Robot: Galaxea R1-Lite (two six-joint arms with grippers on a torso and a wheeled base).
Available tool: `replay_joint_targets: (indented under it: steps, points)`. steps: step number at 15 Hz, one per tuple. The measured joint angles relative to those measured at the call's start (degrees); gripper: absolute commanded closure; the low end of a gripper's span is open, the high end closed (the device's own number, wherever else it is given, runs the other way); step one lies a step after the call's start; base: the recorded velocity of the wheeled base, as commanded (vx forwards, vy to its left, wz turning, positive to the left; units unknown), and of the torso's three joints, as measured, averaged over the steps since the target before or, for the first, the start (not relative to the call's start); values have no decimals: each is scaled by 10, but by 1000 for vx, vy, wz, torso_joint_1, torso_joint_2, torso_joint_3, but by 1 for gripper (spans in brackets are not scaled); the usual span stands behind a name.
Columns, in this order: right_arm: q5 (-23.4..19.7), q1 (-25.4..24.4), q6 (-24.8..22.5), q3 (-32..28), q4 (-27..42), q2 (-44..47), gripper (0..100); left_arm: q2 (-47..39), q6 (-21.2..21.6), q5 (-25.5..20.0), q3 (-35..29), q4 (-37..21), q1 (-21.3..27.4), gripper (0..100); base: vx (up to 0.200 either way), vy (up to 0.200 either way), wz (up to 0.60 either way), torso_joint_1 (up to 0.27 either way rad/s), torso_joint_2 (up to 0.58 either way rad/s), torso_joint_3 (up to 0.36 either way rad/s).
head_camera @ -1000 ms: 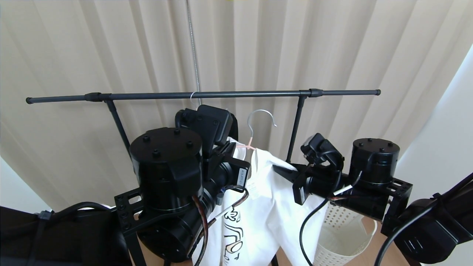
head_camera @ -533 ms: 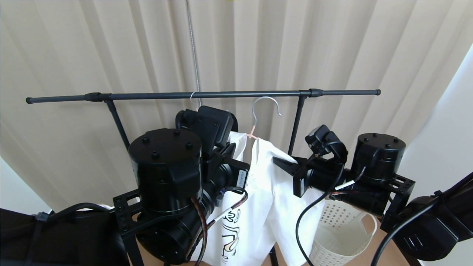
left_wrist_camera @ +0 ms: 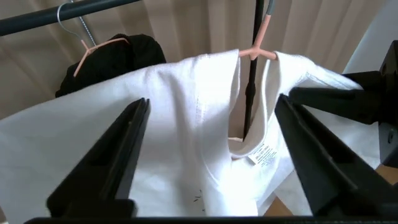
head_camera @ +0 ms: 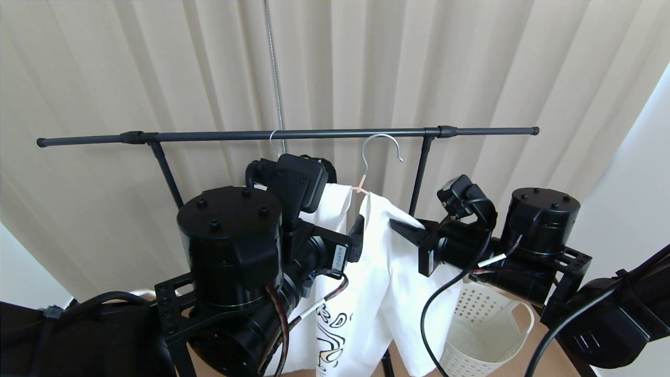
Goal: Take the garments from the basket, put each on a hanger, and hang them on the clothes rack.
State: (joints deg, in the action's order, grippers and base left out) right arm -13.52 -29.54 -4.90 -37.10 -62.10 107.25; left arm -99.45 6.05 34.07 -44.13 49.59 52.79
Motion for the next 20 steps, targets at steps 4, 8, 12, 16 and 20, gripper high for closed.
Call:
replay_joint_targets:
  steps: [4, 8, 12, 16, 20]
  points:
    - [-16, 31, 0, -2, 0, 0, 100, 25, 0, 0, 21, 1, -14, 0, 0, 0, 0, 0, 0, 0]
    - [-85, 94, -20, 4, 0, -6, 100, 78, 1, -9, 67, 1, -76, 0, 0, 0, 0, 0, 0, 0]
    - [-178, 159, -84, 22, -1, -18, 100, 109, -3, -107, 119, 1, -159, 0, 0, 0, 0, 0, 0, 0]
    - [-202, 184, -86, 29, -1, -28, 100, 116, -13, -189, 180, 0, -182, 0, 0, 0, 0, 0, 0, 0]
    - [-213, 190, -86, 32, 1, -43, 100, 97, -47, -203, 203, 4, -185, 0, 0, 0, 0, 0, 0, 0]
